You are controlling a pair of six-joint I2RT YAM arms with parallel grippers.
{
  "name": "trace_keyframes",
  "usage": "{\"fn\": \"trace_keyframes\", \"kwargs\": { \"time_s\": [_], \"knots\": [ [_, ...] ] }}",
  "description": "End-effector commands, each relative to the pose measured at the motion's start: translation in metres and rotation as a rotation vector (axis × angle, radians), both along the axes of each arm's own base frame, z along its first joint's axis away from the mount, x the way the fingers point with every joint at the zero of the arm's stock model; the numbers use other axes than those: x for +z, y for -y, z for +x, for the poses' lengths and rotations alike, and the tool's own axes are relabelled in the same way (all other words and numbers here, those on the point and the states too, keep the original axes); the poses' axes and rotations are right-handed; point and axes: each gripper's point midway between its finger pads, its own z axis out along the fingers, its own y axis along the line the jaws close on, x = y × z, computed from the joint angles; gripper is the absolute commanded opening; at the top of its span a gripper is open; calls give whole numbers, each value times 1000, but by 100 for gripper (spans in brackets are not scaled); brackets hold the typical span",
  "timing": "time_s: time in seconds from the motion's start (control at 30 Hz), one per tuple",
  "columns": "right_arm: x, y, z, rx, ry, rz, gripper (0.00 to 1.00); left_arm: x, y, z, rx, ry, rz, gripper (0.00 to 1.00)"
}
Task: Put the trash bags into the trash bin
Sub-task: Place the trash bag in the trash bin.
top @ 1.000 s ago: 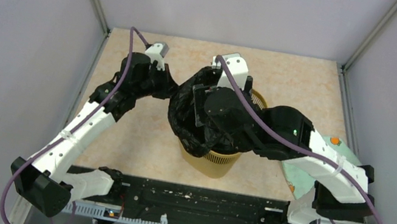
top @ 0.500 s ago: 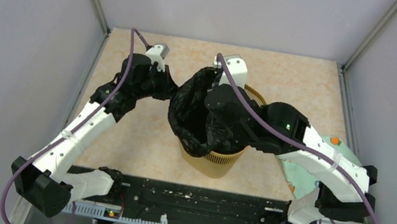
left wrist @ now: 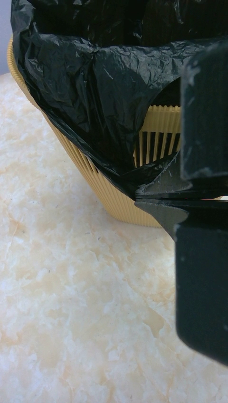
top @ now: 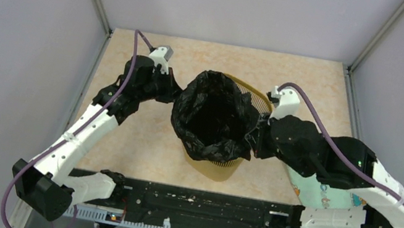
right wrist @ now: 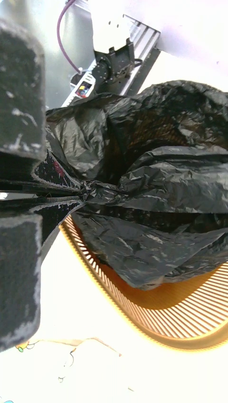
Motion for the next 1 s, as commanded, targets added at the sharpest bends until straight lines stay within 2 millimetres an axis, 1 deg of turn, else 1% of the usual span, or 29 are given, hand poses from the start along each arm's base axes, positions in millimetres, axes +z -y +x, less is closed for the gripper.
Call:
{"fn": "trace_keyframes", "kwargs": {
  "time_s": [0.0,0.13,0.23,0.33,0.43,0.5,0.63,0.7,0.73,0.83,0.97],
  "knots": [
    [-19,2,-11,6,-71,46,0,9,4,4,-17,47,-28,1],
    [-45,9,-13,-21,-103,6,0,8,8,3,-37,50,-41,1],
    [-62,24,-7,-99,-104,-49,0,6,9,3,-41,48,-44,1],
    [-70,39,0,-181,-87,-81,0,3,10,4,-43,43,-41,1],
    [-72,52,5,-247,-68,-88,0,1,10,4,-41,37,-39,1],
    [-66,52,5,-242,-61,-55,0,1,9,5,-36,39,-36,1],
    [-35,27,5,-127,-14,52,0,0,10,7,-35,36,-38,1],
    [-23,17,2,-82,-12,82,0,0,12,7,-42,34,-45,1],
    [-21,14,0,-68,-17,87,0,0,12,6,-47,33,-48,1],
    [-17,13,-5,-44,-34,108,0,1,13,4,-52,31,-49,1],
    [-18,24,-12,-43,-64,130,0,6,13,1,-62,38,-60,2]
  ]
}}
